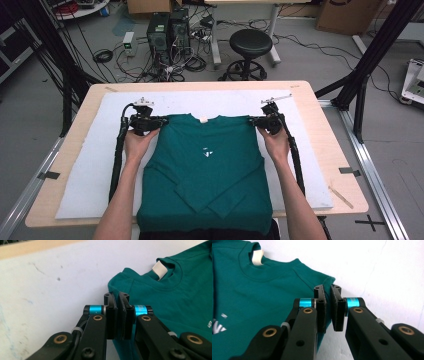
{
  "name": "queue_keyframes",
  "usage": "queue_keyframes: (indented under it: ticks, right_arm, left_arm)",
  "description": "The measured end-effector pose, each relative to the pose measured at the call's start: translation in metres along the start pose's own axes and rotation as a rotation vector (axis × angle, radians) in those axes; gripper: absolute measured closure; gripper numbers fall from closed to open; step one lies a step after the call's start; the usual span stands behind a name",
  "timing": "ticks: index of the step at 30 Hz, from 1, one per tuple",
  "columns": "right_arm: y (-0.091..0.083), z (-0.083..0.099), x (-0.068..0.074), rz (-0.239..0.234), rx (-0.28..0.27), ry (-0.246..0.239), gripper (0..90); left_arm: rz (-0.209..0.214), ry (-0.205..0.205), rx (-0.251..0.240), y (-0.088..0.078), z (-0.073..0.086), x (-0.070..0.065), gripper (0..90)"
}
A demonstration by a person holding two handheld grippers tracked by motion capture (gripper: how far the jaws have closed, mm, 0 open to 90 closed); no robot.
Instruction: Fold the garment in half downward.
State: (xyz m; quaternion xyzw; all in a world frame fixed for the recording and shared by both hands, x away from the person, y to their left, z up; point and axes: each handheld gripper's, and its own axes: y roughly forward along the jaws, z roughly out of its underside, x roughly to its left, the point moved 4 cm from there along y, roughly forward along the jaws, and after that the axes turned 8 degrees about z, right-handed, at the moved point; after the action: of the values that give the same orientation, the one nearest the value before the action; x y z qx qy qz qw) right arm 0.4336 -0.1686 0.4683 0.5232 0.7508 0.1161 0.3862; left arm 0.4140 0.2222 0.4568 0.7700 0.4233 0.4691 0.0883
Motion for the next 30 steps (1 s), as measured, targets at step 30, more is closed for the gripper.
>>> queue_keyframes:
  ticks: [30]
  right_arm:
    - [-0.035,-0.061,0.006,-0.009,-0.124,-0.014,85.5]
  left_arm:
    - [-0.031,0.046,-0.117,-0.037,-0.067,-0.004,86.6]
